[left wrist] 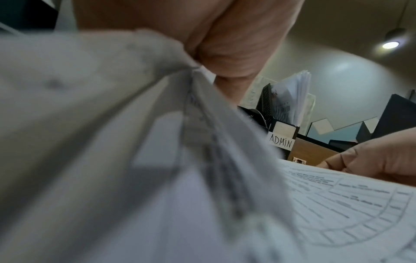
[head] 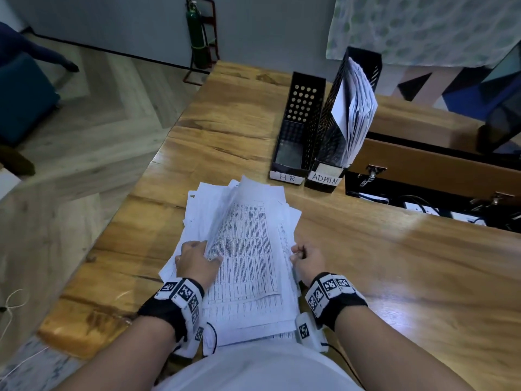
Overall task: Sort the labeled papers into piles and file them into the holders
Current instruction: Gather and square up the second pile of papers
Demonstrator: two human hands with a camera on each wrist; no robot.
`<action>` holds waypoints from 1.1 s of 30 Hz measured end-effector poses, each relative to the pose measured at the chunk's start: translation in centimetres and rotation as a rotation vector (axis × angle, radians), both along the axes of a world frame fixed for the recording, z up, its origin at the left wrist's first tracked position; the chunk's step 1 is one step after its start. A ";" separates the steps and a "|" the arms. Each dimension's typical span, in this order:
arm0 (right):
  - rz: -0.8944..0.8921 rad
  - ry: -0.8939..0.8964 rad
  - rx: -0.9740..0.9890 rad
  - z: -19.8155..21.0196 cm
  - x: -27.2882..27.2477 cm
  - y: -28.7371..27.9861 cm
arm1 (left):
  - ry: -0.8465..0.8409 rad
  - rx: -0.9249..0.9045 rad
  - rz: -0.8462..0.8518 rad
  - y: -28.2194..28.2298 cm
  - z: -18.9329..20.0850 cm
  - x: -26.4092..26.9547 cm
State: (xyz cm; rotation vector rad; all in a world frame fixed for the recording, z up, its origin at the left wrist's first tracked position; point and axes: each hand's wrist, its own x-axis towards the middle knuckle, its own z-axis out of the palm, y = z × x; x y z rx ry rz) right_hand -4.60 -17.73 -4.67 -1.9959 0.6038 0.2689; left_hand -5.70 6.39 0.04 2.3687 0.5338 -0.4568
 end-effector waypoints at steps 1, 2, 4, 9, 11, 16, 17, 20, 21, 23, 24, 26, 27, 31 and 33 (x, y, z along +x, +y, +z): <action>0.013 0.019 -0.016 0.1 0.1 0.0 | 0.000 -0.046 0.023 -0.1 0.1 0.1; 0.033 0.045 -0.033 0.2 0.2 -0.1 | 0.013 -0.089 0.044 -0.2 0.3 0.2; 0.075 0.104 -0.053 0.5 0.2 -0.5 | 0.018 -0.155 0.078 0.0 0.2 0.3; 0.140 0.215 0.032 1.7 -0.9 -1.9 | 0.006 -0.272 0.229 1.5 -0.7 1.1; 0.184 0.185 0.116 2.1 -1.3 -2.2 | 0.041 -0.328 0.260 2.0 -1.5 1.3; 0.015 0.171 0.455 2.7 -1.1 -1.9 | 0.036 -0.402 0.341 2.3 -1.8 1.3; -0.043 0.181 0.531 3.0 -1.1 -1.7 | 0.034 -0.412 0.351 2.4 -1.7 1.3; -0.103 0.248 0.588 3.6 -1.1 -1.7 | 0.042 -0.426 0.374 2.7 -1.9 1.3; -0.078 0.260 0.565 3.7 -1.2 -1.8 | 0.048 -0.417 0.377 2.7 -1.9 1.2; -0.020 0.254 0.512 3.6 -1.5 -2.0 | 0.055 -0.413 0.373 2.7 -2.0 1.2; -0.008 0.241 0.487 3.6 -1.5 -2.1 | 0.055 -0.417 0.367 2.6 -1.9 1.2; -0.036 0.200 0.455 3.7 -1.3 -2.2 | 0.044 -0.416 0.347 2.5 -2.0 1.2; -0.046 0.179 0.459 3.8 -1.1 -2.1 | 0.042 -0.415 0.336 2.3 -1.8 1.1; 0.120 0.198 0.155 3.9 -0.5 -1.8 | 0.038 -0.392 0.325 2.1 -1.7 1.0; 0.140 0.138 -0.141 4.5 -0.1 -1.7 | 0.048 -0.380 0.349 2.3 -1.6 1.1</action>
